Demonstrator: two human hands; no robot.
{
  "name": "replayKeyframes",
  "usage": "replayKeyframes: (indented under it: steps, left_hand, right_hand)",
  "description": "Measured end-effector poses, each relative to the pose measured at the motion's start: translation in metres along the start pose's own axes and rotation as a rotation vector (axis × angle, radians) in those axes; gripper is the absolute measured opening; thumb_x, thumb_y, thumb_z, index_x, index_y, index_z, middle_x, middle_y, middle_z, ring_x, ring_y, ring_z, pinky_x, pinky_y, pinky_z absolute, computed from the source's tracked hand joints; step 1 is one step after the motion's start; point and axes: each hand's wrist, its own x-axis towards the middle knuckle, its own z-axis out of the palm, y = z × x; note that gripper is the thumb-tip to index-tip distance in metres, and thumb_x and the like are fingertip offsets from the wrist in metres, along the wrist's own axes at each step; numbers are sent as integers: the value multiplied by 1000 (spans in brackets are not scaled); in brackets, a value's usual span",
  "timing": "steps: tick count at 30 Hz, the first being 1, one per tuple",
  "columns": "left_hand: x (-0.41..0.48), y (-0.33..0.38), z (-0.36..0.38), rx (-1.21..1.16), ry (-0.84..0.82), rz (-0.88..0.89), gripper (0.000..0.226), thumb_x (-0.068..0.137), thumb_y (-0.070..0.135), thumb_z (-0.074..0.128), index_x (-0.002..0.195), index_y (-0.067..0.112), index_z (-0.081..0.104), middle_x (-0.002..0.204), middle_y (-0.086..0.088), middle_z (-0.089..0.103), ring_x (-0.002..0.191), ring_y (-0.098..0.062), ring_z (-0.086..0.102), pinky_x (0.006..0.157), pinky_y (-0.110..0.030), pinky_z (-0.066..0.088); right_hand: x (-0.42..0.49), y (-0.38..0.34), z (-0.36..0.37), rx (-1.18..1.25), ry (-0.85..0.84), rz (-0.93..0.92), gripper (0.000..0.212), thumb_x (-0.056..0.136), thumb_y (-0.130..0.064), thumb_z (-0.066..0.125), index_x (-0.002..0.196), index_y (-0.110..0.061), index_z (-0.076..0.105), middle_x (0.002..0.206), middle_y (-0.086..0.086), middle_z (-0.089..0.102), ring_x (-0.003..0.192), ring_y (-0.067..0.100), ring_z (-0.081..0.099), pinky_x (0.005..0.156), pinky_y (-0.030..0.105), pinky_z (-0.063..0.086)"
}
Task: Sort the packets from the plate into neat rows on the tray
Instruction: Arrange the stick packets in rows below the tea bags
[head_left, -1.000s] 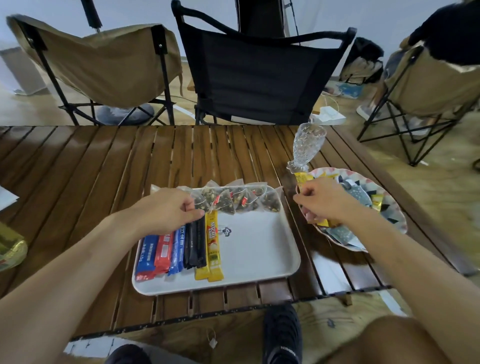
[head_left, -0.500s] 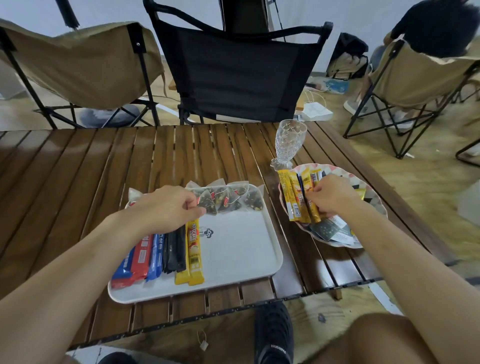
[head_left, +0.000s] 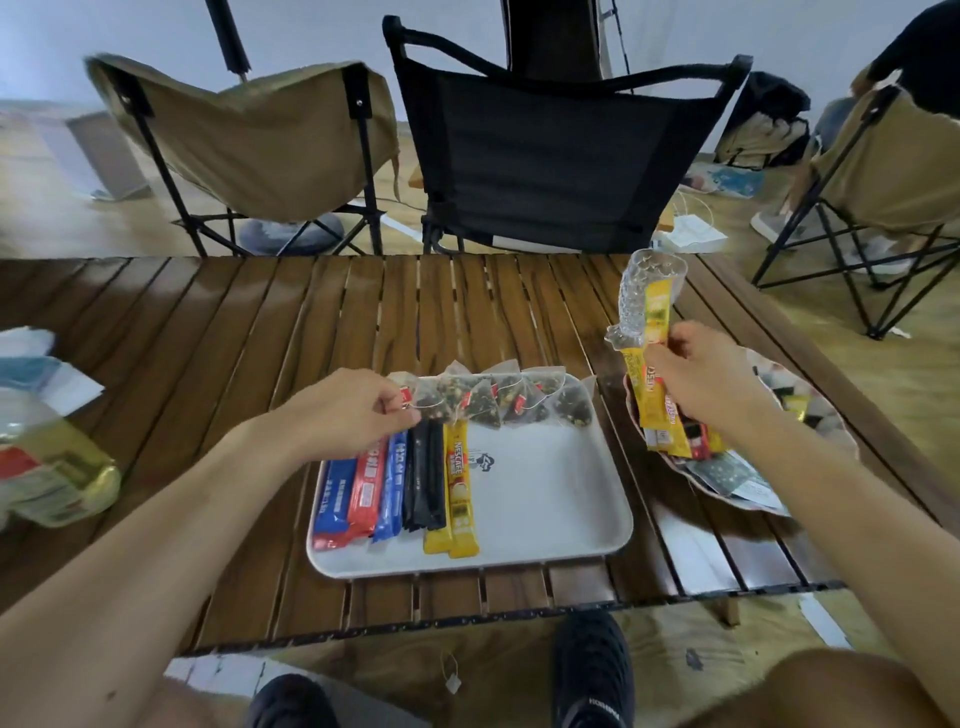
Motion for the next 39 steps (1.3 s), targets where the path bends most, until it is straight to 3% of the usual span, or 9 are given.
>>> replayKeyframes:
  steps: [3, 5, 8, 11, 17, 24, 28, 33, 39]
  left_hand:
    - [-7, -15, -5, -37, -7, -13, 31, 97, 52, 65, 81, 26, 62, 87, 11, 73, 83, -9, 74, 62, -22, 51]
    - [-11, -25, -6, -38, -9, -19, 30, 96, 54, 65, 84, 26, 61, 93, 13, 73, 89, -8, 74, 63, -21, 53]
    - [-14, -32, -7, -28, -9, -38, 31, 94, 58, 64, 87, 27, 60, 93, 15, 74, 83, -6, 74, 58, -18, 51]
    - [-16, -34, -8, -44, -1, -45, 33, 94, 58, 64, 89, 25, 62, 88, 17, 74, 70, 2, 72, 55, -16, 49]
    - [-12, -37, -5, -58, -3, -22, 30, 95, 56, 65, 90, 27, 63, 91, 17, 74, 84, -5, 74, 56, -17, 51]
    - [-10, -35, -3, -96, -40, -4, 27, 95, 54, 65, 91, 28, 62, 97, 13, 74, 94, -8, 75, 66, -23, 56]
    - [-10, -35, -3, -96, -44, 5, 26, 95, 54, 65, 91, 29, 61, 98, 14, 74, 95, -8, 74, 67, -21, 56]
    - [-11, -37, -2, -101, -38, 1, 28, 95, 55, 65, 90, 28, 62, 96, 15, 74, 95, -8, 75, 68, -23, 58]
    - [-10, -38, -2, -93, -31, -14, 30, 95, 56, 66, 92, 26, 62, 98, 16, 74, 93, -6, 74, 63, -21, 56]
  right_hand:
    - [-16, -25, 17, 193, -188, 66, 25, 101, -30, 58, 91, -9, 66, 59, 1, 54, 47, 13, 46, 47, 28, 41]
    - [-26, -35, 29, 168, -363, 18, 32, 102, -38, 60, 86, -12, 67, 59, -4, 56, 50, 10, 50, 46, 22, 42]
    - [-39, -44, 52, 132, -607, -31, 26, 100, -38, 65, 93, -13, 68, 78, -3, 75, 66, 11, 63, 49, 22, 48]
    - [-45, -44, 78, 39, -710, -3, 20, 97, -35, 71, 97, -15, 67, 90, 2, 78, 77, 11, 72, 55, 22, 53]
    - [-43, -47, 100, 36, -694, 27, 32, 93, -27, 76, 107, 1, 68, 94, 17, 77, 70, 15, 75, 63, 24, 60]
    - [-47, -53, 117, 130, -699, 99, 41, 85, -18, 84, 114, -3, 59, 93, 24, 76, 70, 26, 74, 68, 35, 65]
    - [-48, -58, 125, 24, -669, 95, 32, 91, -27, 79, 93, -4, 56, 70, 18, 70, 50, 21, 63, 47, 27, 54]
    - [-46, -56, 128, 45, -729, 169, 35, 97, -30, 72, 78, -8, 53, 59, 12, 54, 47, 23, 49, 43, 27, 45]
    - [-47, -55, 120, -109, -668, 48, 49, 99, -42, 66, 93, 7, 71, 75, 21, 76, 57, 29, 70, 56, 32, 61]
